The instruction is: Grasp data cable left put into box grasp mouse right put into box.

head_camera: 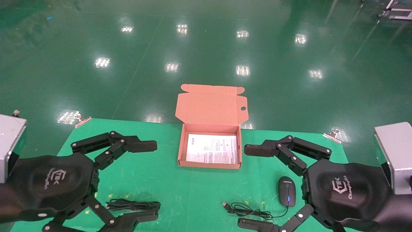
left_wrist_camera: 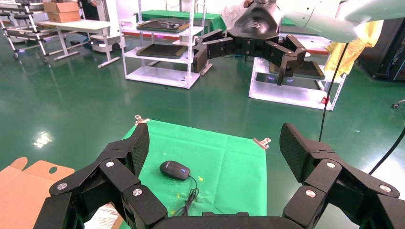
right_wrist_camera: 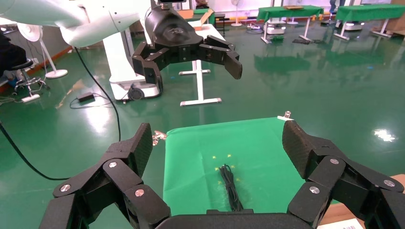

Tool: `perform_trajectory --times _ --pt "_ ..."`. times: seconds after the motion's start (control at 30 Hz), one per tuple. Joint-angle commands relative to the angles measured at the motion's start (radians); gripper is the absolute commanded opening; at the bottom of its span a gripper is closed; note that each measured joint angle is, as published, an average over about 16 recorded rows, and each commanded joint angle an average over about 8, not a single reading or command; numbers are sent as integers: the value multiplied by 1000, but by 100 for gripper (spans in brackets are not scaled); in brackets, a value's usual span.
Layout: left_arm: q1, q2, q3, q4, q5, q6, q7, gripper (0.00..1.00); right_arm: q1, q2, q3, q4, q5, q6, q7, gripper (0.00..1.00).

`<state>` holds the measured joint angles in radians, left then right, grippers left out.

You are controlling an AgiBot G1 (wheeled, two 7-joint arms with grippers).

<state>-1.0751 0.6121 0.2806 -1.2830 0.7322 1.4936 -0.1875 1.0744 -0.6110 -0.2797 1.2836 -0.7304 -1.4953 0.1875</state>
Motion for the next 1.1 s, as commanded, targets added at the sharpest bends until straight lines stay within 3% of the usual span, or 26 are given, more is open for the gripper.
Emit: perform_trajectory --times 0.03,0.83,1.1 --pt "0 0 0 0 0 0 0 100 0 0 0 0 0 0 0 100" --pt "-14 5 5 -1 12 -2 0 100 14 0 -4 7 -18 1 -4 100" --pt "-120 27 69 0 145 11 -39 100 143 -7 -74 43 -211 -24 -14 100"
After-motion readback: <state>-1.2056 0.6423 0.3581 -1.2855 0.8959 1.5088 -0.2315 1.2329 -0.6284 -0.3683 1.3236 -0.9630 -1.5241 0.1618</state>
